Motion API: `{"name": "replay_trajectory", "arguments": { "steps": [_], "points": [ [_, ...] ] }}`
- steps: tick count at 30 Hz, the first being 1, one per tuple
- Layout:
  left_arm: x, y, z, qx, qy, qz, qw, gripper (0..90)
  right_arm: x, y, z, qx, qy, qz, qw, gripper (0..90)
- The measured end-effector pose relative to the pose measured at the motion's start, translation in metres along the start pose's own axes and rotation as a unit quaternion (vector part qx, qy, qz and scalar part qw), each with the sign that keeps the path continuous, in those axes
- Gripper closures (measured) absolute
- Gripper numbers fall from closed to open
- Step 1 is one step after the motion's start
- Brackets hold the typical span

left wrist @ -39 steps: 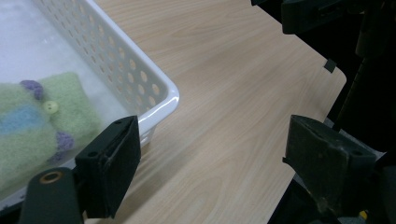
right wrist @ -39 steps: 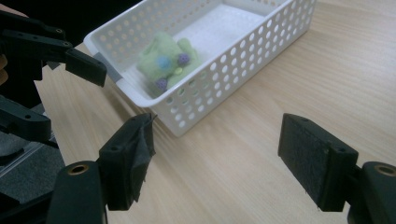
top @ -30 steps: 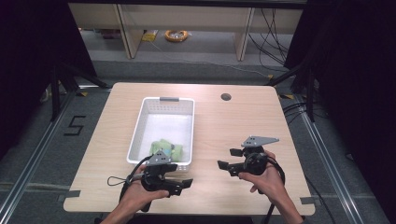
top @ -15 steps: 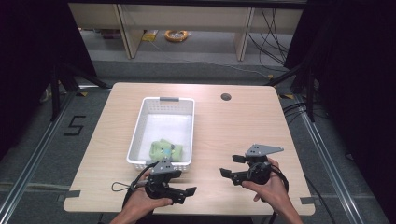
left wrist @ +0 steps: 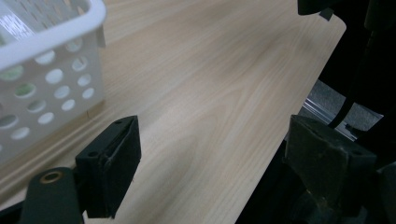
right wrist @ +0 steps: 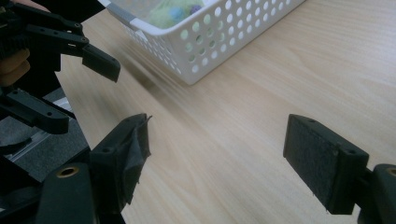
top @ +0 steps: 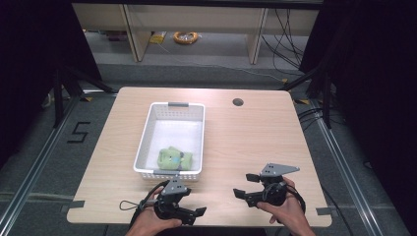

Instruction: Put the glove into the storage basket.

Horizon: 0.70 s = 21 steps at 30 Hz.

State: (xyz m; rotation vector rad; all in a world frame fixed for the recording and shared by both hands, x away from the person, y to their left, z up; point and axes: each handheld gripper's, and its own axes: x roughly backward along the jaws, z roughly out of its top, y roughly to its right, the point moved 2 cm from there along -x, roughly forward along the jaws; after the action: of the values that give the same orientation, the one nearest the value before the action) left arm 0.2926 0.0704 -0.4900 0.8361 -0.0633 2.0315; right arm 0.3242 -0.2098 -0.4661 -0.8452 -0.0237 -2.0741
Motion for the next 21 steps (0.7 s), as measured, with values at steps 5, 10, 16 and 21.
{"name": "replay_trajectory", "arguments": {
  "steps": [5,10,16,21],
  "points": [
    [-0.003,0.002,-0.008,0.005,-0.008,-0.002,1.0000,17.6,-0.003,0.000,-0.010,0.001,-0.006,-0.001,1.0000,23.3],
    [-0.005,0.004,-0.015,-0.020,-0.011,-0.002,0.9997,16.2,-0.003,0.000,-0.020,0.011,-0.015,-0.008,0.9998,21.9],
    [-0.009,0.010,-0.025,-0.025,-0.025,-0.001,0.9994,16.1,-0.002,-0.004,-0.034,0.005,-0.016,0.001,0.9999,19.9],
    [-0.008,0.011,-0.029,-0.049,-0.031,0.005,0.9983,16.2,0.001,-0.004,-0.045,0.022,-0.027,-0.018,0.9992,19.5]
  ]
}}
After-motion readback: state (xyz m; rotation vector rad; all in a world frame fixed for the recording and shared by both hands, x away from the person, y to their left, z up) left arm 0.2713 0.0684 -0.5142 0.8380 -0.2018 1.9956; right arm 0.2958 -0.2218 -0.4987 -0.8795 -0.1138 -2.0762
